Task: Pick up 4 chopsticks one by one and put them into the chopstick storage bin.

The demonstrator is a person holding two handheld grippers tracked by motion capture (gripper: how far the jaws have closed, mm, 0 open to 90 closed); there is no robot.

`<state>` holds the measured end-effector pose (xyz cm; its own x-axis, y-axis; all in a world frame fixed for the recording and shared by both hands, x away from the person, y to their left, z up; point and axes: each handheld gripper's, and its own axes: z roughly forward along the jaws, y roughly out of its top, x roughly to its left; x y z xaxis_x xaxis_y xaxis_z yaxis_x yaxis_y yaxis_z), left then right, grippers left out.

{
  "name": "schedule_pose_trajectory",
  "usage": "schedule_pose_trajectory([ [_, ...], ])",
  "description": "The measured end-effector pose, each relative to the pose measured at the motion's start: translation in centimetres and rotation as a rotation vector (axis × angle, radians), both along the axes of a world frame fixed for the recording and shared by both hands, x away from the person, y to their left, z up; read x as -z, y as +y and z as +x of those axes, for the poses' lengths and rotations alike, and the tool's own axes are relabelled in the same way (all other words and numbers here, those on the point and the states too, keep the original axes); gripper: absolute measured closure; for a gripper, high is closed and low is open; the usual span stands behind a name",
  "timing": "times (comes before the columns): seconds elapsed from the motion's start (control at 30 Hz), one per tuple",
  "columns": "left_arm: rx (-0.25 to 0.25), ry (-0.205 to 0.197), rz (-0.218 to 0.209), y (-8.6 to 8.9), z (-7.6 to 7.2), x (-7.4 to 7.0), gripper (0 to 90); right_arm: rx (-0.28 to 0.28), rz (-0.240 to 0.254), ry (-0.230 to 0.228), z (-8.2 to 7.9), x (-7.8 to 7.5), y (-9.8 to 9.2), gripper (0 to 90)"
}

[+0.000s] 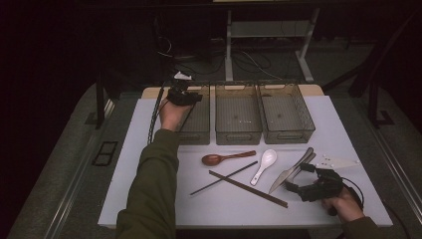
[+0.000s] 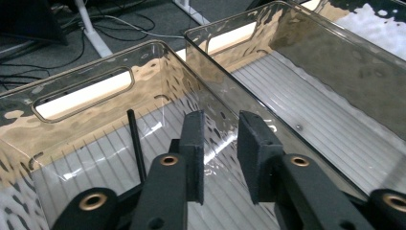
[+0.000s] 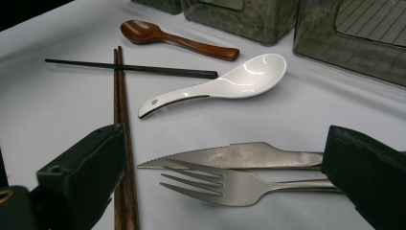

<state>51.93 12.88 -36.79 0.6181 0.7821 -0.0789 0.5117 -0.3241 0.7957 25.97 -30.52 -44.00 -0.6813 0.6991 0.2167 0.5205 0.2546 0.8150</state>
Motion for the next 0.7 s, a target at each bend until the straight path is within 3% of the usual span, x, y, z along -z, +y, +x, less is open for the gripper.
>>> schedule_pose_trajectory([
  [0.3,0.041,-0.008,-0.009,0.3,-1.7,-1.4,57.6,0.001,-0.002,0.001,0.0,0.0,0.0,1.6],
  [0.43,0.085,-0.005,-0.004,0.0,-2.5,-1.7,52.4,0.005,-0.003,0.001,0.0,0.0,0.0,1.6],
  [0.5,0.096,-0.006,-0.027,-0.2,-3.1,-1.8,50.2,0.005,-0.005,0.001,0.0,0.0,0.0,1.5],
  [0.57,0.123,-0.012,-0.010,-0.4,-3.8,-2.0,47.6,0.006,-0.004,0.001,0.0,0.0,0.0,1.6],
  [0.6,0.125,-0.012,-0.025,-0.6,-4.1,-2.0,46.7,0.005,-0.005,0.000,0.0,0.0,0.0,1.6],
  [0.63,0.141,-0.010,-0.009,-0.7,-4.4,-2.1,45.4,0.006,-0.006,0.003,0.0,0.0,0.0,1.5],
  [0.7,0.156,-0.016,-0.018,-1.0,-5.1,-2.1,43.2,0.004,-0.009,0.000,0.0,0.1,0.0,1.6],
])
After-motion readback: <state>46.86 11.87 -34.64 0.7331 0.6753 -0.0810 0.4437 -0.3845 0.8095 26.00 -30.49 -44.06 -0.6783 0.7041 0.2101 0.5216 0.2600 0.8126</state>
